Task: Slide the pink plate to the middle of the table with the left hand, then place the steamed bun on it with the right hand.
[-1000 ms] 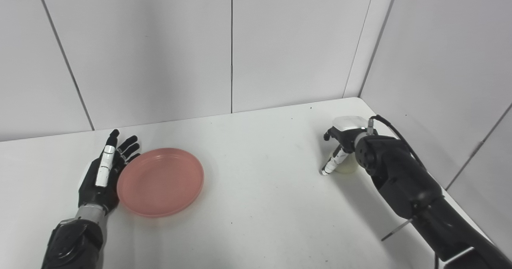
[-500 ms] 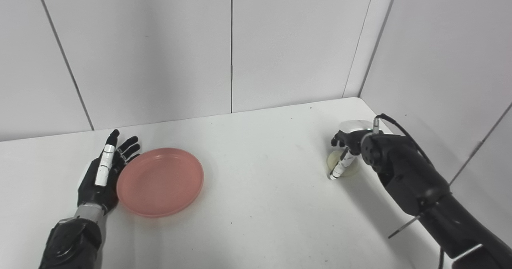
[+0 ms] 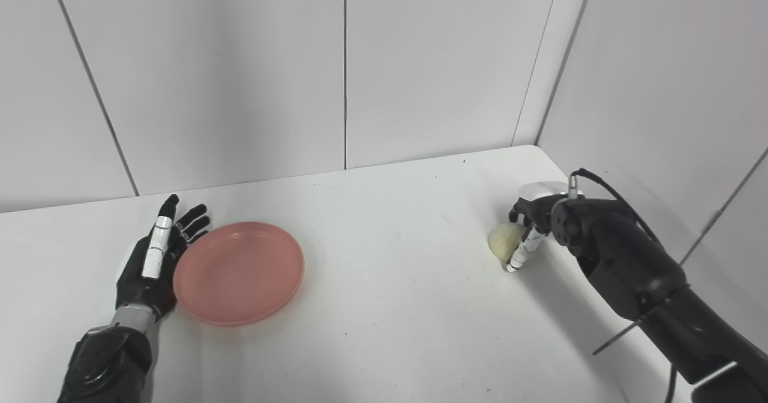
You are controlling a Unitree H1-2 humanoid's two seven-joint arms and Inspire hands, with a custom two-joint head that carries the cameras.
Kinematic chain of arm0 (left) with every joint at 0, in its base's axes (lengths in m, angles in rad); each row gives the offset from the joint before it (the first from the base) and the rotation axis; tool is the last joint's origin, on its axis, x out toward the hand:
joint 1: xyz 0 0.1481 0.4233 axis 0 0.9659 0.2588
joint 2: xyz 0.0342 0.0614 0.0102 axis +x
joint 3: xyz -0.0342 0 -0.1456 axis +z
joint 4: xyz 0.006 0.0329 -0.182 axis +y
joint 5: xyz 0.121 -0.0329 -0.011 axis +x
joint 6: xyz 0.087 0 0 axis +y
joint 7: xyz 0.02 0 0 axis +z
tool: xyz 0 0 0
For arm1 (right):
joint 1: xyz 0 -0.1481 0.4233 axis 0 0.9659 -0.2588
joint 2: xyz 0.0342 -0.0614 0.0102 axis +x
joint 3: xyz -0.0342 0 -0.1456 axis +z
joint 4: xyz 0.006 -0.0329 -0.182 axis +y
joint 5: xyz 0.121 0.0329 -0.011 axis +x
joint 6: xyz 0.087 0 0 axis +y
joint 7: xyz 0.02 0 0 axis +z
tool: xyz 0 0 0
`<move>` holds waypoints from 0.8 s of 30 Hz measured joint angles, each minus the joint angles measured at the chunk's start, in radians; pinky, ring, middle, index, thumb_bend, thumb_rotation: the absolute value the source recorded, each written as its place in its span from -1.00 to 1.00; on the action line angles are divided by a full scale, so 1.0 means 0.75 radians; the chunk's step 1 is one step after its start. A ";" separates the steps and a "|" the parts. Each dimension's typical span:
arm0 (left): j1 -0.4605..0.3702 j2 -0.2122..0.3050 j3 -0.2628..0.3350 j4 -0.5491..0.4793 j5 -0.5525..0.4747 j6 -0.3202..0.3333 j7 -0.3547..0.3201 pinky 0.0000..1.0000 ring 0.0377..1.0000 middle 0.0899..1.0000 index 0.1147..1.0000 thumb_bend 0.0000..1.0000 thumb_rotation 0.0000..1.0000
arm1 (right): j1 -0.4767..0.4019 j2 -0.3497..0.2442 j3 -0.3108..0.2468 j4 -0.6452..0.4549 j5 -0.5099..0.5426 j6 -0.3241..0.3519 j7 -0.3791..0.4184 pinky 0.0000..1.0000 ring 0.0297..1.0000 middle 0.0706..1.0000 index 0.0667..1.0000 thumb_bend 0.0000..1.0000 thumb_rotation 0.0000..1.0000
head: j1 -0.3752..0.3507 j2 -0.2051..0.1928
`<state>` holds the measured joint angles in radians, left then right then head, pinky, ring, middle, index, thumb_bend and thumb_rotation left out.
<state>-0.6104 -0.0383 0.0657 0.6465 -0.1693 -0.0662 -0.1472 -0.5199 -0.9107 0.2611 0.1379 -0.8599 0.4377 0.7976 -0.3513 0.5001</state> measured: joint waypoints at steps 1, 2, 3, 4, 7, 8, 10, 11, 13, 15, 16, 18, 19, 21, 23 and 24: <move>0.000 0.000 0.000 0.000 0.000 0.003 0.000 0.74 0.73 0.67 1.00 0.59 0.60 | 0.000 0.000 0.000 0.001 -0.001 0.000 0.000 0.08 0.42 0.62 0.61 1.00 -0.22 | 0.000 0.000; 0.000 0.000 -0.001 -0.001 0.001 0.004 0.000 0.74 0.73 0.67 1.00 0.58 0.61 | 0.000 0.000 0.000 0.002 0.000 0.000 -0.001 0.05 0.36 0.57 0.61 1.00 -0.24 | 0.000 0.000; 0.000 0.000 -0.001 -0.001 0.001 0.005 0.000 0.74 0.73 0.67 1.00 0.57 0.62 | 0.000 0.000 -0.001 0.004 0.000 0.000 -0.004 0.04 0.34 0.55 0.60 1.00 -0.24 | 0.000 0.000; 0.000 0.000 -0.001 -0.002 0.002 0.006 0.000 0.74 0.73 0.66 1.00 0.57 0.61 | 0.000 0.000 -0.002 0.006 0.002 0.000 -0.008 0.00 0.30 0.51 0.60 1.00 -0.25 | 0.000 0.000; 0.000 0.000 -0.001 -0.003 0.001 0.010 0.000 0.73 0.72 0.67 1.00 0.56 0.61 | 0.001 0.000 -0.014 0.021 0.018 -0.002 -0.038 0.06 0.41 0.60 0.58 1.00 -0.22 | 0.002 0.002; 0.000 0.000 -0.002 -0.004 0.001 0.011 0.000 0.73 0.72 0.67 1.00 0.56 0.61 | 0.004 0.001 -0.019 0.022 0.023 -0.006 -0.054 0.06 0.41 0.60 0.58 1.00 -0.22 | 0.002 0.002; 0.001 0.000 -0.004 -0.012 0.002 0.017 0.001 0.72 0.72 0.67 1.00 0.55 0.61 | 0.017 0.001 -0.031 0.021 0.036 -0.024 -0.103 0.10 0.44 0.62 0.58 1.00 -0.20 | 0.004 0.002; 0.002 0.000 -0.004 -0.015 0.004 0.020 0.002 0.72 0.73 0.68 1.00 0.55 0.61 | 0.024 0.003 -0.033 0.021 0.041 -0.033 -0.126 0.11 0.44 0.62 0.59 1.00 -0.19 | 0.004 0.002; 0.006 0.000 -0.006 -0.021 0.005 0.022 0.005 0.73 0.73 0.68 1.00 0.57 0.62 | 0.032 0.007 -0.034 0.021 0.048 -0.043 -0.147 0.10 0.44 0.64 0.59 1.00 -0.18 | 0.006 0.002; 0.006 0.001 -0.005 -0.022 0.005 0.023 0.005 0.75 0.74 0.69 1.00 0.59 0.62 | 0.034 0.013 -0.034 0.021 0.056 -0.044 -0.150 0.13 0.45 0.64 0.59 1.00 -0.20 | 0.006 0.002; 0.007 0.001 -0.005 -0.022 0.005 0.023 0.005 0.76 0.74 0.69 1.00 0.58 0.62 | 0.034 0.014 -0.034 0.021 0.061 -0.043 -0.152 0.14 0.46 0.65 0.58 1.00 -0.21 | 0.006 0.004; 0.007 0.001 -0.006 -0.023 0.005 0.023 0.005 0.76 0.74 0.69 1.00 0.57 0.62 | 0.034 0.017 -0.035 0.021 0.067 -0.043 -0.158 -0.02 0.25 0.44 0.55 1.00 -0.26 | 0.008 0.004; 0.007 0.001 -0.006 -0.023 0.005 0.024 0.005 0.76 0.74 0.69 1.00 0.57 0.62 | 0.036 0.022 -0.040 0.021 0.068 -0.042 -0.171 -0.08 0.18 0.37 0.55 1.00 -0.27 | 0.008 0.004; 0.007 0.001 -0.007 -0.024 0.005 0.025 0.005 0.75 0.73 0.68 1.00 0.56 0.62 | 0.039 0.036 -0.058 0.019 0.067 -0.038 -0.203 -0.03 0.21 0.35 0.49 1.00 -0.33 | 0.008 0.004; 0.007 0.000 -0.010 -0.024 0.005 0.027 0.005 0.75 0.73 0.69 1.00 0.55 0.62 | 0.051 0.050 -0.065 0.018 0.060 -0.029 -0.246 -0.11 0.09 0.22 0.41 1.00 -0.39 | 0.008 0.004; 0.007 0.000 -0.011 -0.025 0.005 0.028 0.005 0.74 0.73 0.69 1.00 0.55 0.63 | 0.059 0.054 -0.066 0.017 0.053 -0.026 -0.261 -0.21 -0.06 0.06 0.34 0.99 -0.45 | 0.008 0.006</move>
<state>-0.6050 -0.0382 0.0571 0.6274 -0.1652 -0.0454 -0.1434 -0.4755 -0.8700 0.2118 0.1507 -0.8201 0.4182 0.6016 -0.3451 0.5047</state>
